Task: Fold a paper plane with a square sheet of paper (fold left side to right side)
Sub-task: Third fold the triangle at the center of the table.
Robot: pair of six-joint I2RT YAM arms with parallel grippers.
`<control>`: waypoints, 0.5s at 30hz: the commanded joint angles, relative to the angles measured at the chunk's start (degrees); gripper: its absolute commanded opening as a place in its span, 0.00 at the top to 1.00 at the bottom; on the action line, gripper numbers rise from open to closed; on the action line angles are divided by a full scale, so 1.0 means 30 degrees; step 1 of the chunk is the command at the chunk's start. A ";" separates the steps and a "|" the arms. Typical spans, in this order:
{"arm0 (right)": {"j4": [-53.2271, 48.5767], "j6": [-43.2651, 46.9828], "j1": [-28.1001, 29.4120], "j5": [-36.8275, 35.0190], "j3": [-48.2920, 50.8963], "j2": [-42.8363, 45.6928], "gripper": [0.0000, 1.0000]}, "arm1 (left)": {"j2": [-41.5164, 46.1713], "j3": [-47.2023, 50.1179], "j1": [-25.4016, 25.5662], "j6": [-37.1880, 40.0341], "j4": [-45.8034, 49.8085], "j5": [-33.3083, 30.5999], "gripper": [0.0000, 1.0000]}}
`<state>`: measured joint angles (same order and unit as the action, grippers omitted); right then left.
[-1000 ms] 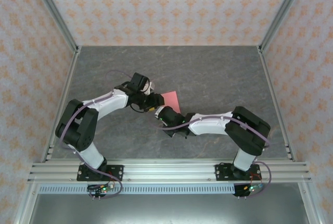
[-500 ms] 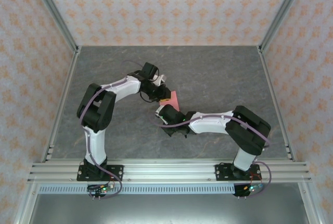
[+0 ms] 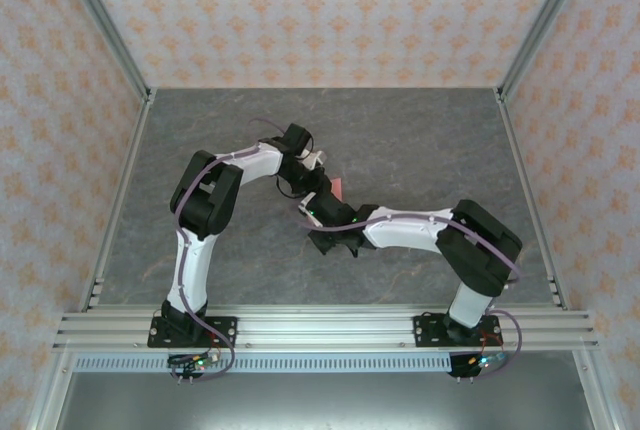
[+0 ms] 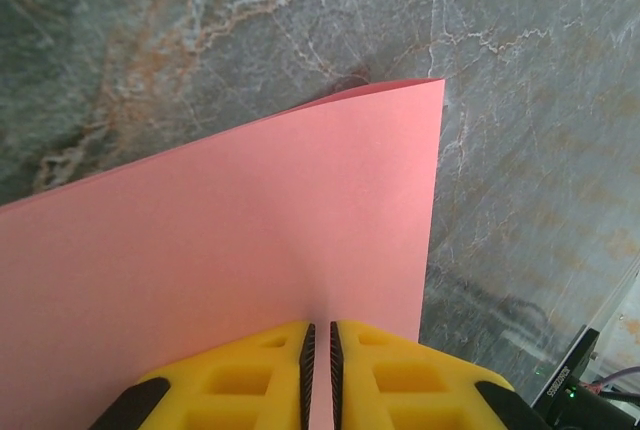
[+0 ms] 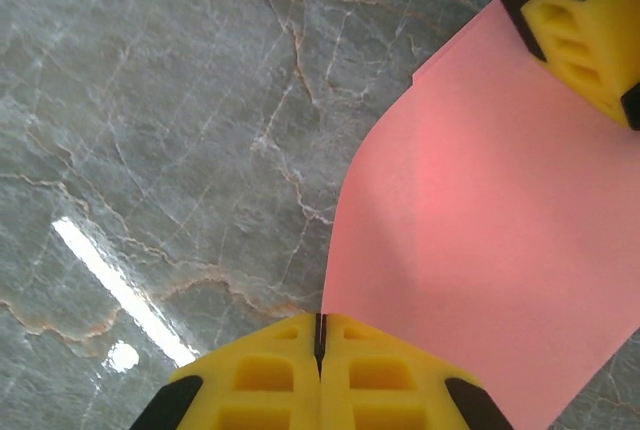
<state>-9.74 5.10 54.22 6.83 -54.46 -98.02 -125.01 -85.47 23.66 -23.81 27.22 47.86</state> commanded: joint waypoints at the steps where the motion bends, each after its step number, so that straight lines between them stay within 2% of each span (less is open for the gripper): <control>1: -0.0802 -0.0853 -0.0596 0.0834 -0.0612 0.0135 1.00 | -0.0530 0.0218 0.0211 0.0639 0.1004 -0.0276 0.84; 6: -0.0378 -0.1726 -0.2081 0.2544 -0.0395 0.0124 1.00 | -0.0678 0.0351 0.0218 0.0782 0.1033 -0.0322 0.86; 15: 0.0621 -0.3074 -0.3821 0.4015 -0.0012 -0.0453 1.00 | -0.0664 0.0508 0.0243 0.0786 0.0969 -0.0307 0.88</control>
<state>-9.85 -1.56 43.66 16.36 -54.85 -98.17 -125.05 -85.36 23.64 -22.39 27.42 47.79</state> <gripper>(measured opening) 0.067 0.120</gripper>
